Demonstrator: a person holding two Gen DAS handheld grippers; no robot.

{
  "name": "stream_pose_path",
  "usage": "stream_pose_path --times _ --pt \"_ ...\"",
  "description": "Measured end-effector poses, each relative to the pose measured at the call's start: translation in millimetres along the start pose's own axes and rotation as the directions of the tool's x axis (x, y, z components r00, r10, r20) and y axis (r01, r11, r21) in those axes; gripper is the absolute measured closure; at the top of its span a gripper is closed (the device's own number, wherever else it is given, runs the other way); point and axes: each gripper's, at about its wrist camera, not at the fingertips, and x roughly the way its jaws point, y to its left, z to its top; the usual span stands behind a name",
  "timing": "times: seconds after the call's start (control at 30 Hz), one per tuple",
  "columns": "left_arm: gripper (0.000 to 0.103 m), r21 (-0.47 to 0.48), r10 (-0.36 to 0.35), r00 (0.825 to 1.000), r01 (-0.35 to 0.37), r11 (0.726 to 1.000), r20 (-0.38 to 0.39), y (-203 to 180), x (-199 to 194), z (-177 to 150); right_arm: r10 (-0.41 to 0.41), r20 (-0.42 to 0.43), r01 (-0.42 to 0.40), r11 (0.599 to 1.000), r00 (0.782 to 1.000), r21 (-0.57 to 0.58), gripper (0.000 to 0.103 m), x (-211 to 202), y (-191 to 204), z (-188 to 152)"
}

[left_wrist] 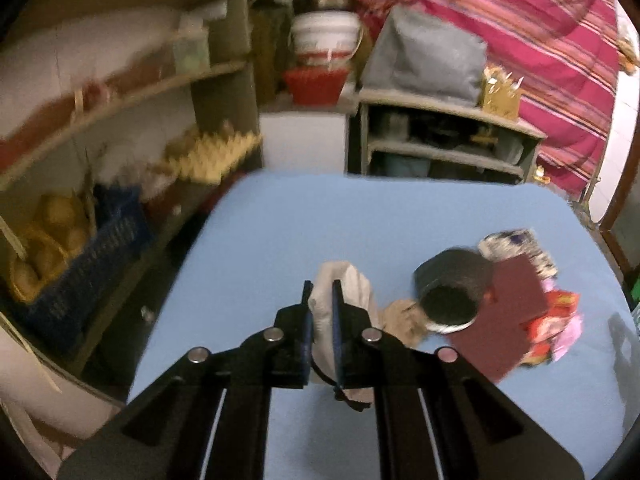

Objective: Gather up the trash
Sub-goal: 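Carry both items over the basket while the left tool opens, dropping the white cloth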

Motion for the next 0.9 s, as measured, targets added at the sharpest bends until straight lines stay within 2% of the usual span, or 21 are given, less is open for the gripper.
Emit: stream_pose_path --times 0.13,0.27,0.4,0.6,0.73,0.9 --pt "0.094 0.045 -0.017 0.996 0.013 0.999 0.087 -33.3 -29.3 14.9 -0.026 0.015 0.026 0.999 1.000 0.023 0.052 -10.5 -22.7 0.9" --pt "0.094 0.077 -0.101 0.988 0.093 0.993 0.114 -74.0 -43.9 22.9 -0.056 0.031 0.055 0.997 0.998 0.052 0.052 -21.8 -48.1 0.9" --pt "0.094 0.127 -0.169 0.979 0.154 0.980 0.118 -118.4 -51.8 23.3 -0.087 0.045 0.083 0.992 0.995 0.091 0.052 -33.4 -75.9 -0.1" --pt "0.094 0.188 -0.283 0.955 0.263 0.946 0.091 -189.1 -57.2 17.6 -0.147 0.060 0.137 0.980 0.987 0.143 0.052 -51.6 -119.3 -2.9" --pt "0.094 0.205 -0.360 0.931 0.343 0.917 0.052 -238.8 -58.9 13.3 -0.199 0.063 0.185 0.968 0.978 0.170 0.052 -66.1 -151.1 -5.8" --pt "0.094 0.247 -0.421 0.906 0.397 0.884 0.048 -294.1 -70.6 11.9 -0.269 0.055 0.255 0.949 0.962 0.183 0.052 -81.2 -187.2 -13.2"
